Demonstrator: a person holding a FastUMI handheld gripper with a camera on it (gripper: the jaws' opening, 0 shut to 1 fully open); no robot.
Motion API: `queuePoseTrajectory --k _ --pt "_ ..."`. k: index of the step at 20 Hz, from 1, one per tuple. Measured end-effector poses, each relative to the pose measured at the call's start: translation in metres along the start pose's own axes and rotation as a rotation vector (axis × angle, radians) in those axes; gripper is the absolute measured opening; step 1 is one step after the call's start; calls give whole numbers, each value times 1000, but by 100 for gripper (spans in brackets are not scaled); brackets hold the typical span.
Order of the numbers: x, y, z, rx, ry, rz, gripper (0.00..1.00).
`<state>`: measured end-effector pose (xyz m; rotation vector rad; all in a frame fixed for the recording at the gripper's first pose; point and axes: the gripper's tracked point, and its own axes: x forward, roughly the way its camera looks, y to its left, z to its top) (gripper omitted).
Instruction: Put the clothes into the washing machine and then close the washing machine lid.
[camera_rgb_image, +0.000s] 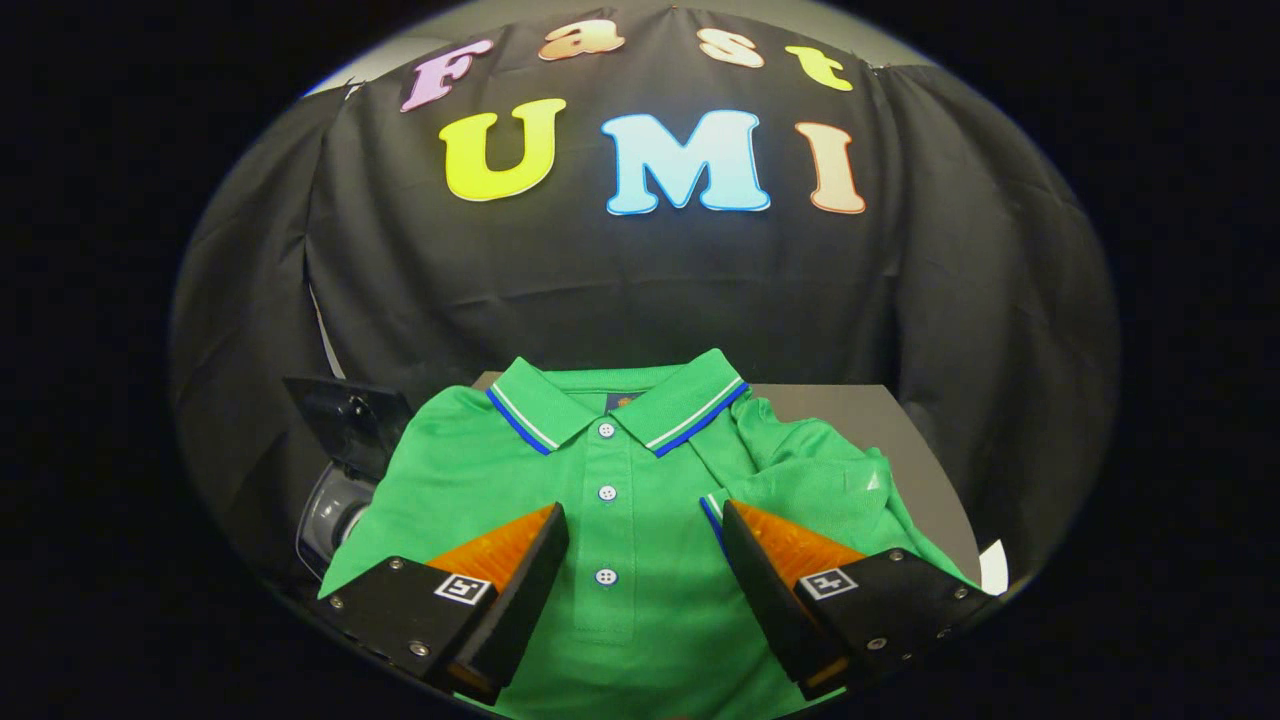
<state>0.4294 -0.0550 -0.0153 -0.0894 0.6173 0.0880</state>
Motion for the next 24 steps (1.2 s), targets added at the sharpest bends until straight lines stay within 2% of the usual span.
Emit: queuePoseTrajectory --k 4,6,8,9,12,13,15,17,20,24 --pt "2 0 -2 12 14 3 96" --pt "0 2 -3 7 13 13 91" --pt "-1 7 -2 -2 3 33 76" --pt "-2 8 -1 -7 -5 35 57" --pt "-3 13 -3 -11 -17 39 30" --pt "-3 13 -3 -5 -17 41 15" --pt "-5 14 0 26 -24 50 5" --pt "-7 16 2 92 -42 72 0" --pt "-16 21 11 201 -104 114 0" --pt "-38 32 31 261 -193 154 0"
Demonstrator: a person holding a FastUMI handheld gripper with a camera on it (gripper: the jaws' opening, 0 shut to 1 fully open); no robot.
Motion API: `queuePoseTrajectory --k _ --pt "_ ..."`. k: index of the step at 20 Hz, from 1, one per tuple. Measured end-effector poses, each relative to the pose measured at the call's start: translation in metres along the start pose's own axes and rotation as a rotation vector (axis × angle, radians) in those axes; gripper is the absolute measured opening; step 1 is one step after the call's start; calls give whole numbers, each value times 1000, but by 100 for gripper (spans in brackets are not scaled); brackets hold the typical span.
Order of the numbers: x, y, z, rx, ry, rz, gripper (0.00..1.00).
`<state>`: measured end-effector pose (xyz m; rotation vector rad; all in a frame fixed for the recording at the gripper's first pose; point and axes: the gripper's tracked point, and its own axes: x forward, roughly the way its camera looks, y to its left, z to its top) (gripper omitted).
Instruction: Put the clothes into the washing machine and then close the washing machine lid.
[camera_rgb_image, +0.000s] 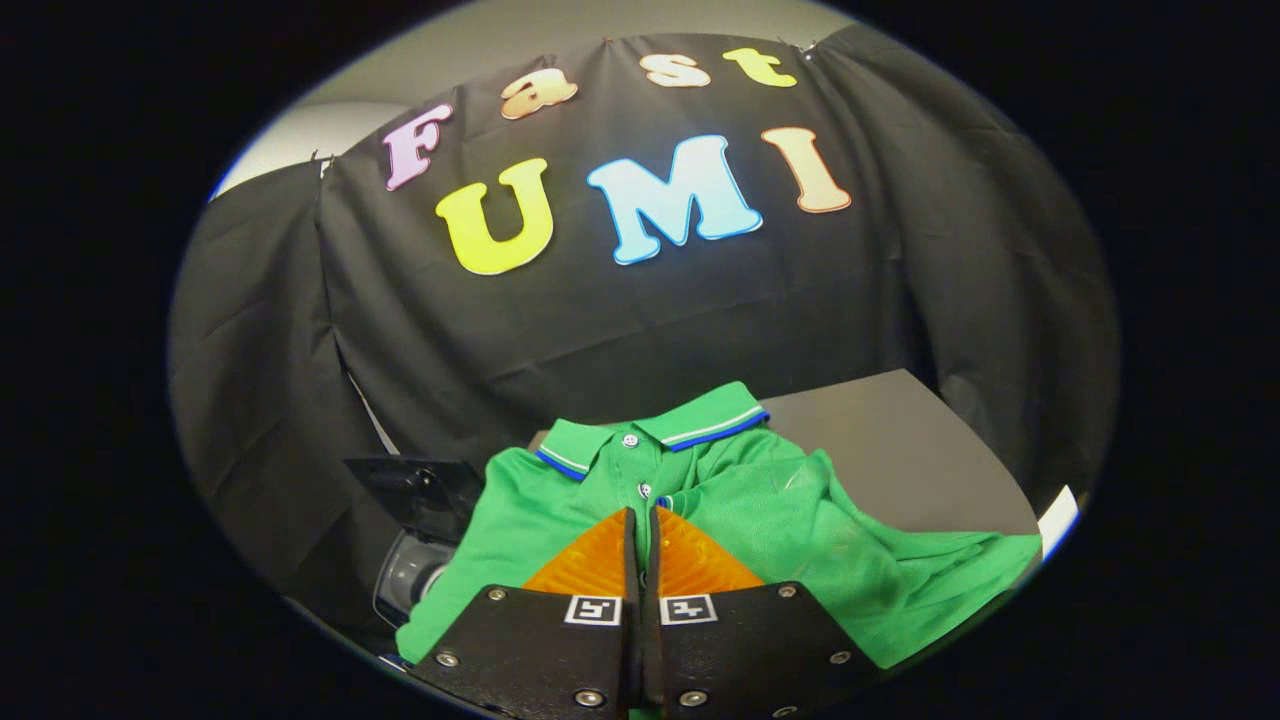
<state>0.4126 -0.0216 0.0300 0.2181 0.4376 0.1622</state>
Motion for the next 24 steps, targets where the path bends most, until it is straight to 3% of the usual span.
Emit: queuePoseTrajectory --k 8,24 --pt "-52 64 30 41 -189 75 0" --pt "-148 217 8 45 -284 189 0"
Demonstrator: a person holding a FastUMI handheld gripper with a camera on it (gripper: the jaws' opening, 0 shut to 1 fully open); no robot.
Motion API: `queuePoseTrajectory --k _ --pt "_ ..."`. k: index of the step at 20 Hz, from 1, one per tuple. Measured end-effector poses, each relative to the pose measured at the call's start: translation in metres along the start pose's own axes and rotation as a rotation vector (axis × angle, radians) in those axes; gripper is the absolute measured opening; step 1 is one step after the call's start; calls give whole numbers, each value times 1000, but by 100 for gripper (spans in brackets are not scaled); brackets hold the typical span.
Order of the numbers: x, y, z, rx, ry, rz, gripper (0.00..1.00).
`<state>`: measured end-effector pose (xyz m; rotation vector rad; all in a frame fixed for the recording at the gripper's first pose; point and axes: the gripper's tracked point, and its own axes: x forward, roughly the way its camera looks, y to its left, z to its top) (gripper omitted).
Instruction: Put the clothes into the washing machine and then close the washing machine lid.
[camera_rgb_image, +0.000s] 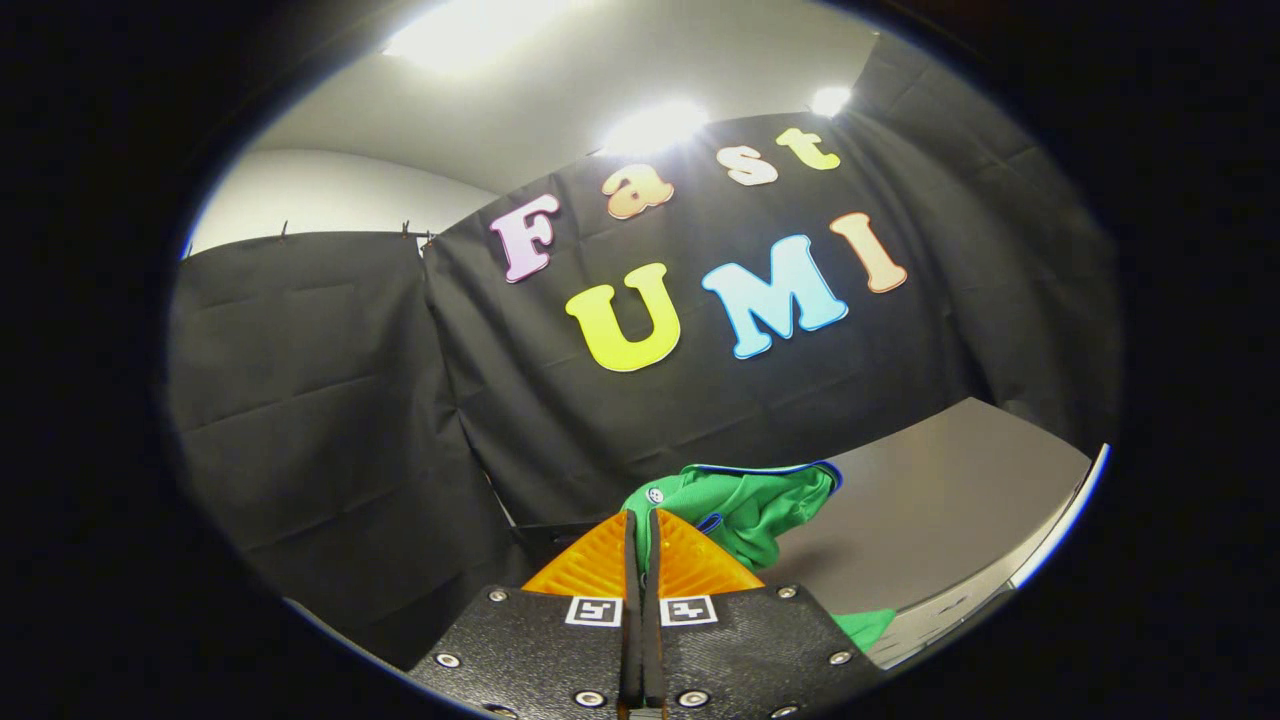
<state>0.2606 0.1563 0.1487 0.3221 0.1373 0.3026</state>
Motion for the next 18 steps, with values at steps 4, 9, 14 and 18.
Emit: queuePoseTrajectory --k 4,9,14,18 --pt "-6 36 -9 9 10 39 0" --pt "5 70 -16 -2 18 84 0" --pt "41 97 -31 -29 40 132 0" --pt "80 110 -47 -30 67 160 0"
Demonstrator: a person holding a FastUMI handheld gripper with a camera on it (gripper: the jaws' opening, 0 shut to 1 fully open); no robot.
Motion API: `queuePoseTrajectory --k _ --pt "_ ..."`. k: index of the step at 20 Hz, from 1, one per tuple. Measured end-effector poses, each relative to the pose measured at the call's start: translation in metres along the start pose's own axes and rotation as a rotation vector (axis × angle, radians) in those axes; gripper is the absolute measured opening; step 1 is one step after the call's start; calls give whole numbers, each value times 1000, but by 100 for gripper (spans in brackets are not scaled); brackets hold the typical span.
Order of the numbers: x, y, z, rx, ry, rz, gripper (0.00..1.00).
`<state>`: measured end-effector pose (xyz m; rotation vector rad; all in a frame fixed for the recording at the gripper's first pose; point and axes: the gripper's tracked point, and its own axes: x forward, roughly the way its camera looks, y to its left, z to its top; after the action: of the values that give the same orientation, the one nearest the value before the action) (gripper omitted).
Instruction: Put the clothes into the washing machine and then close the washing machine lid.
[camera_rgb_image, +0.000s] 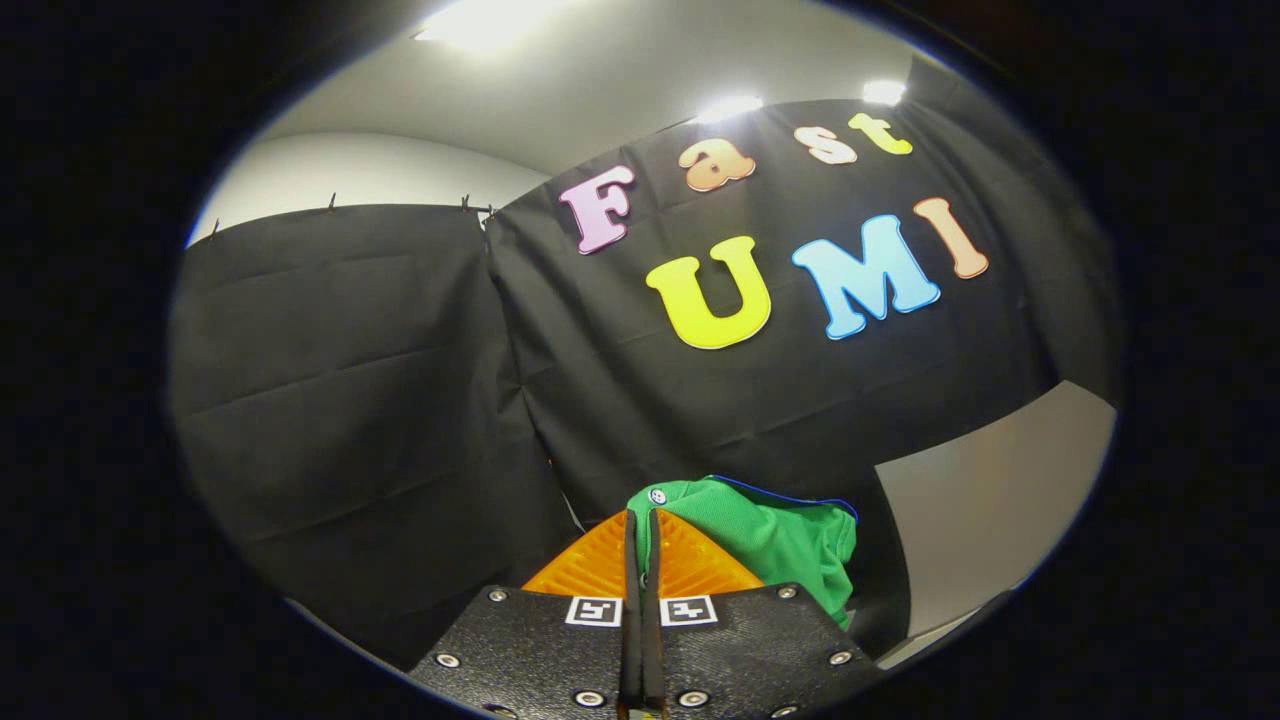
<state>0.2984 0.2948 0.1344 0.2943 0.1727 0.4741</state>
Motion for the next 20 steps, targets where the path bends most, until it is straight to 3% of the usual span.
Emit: queuePoseTrajectory --k 11,20 --pt "94 17 -85 -28 158 56 0" --pt "128 9 -157 -71 272 69 0"
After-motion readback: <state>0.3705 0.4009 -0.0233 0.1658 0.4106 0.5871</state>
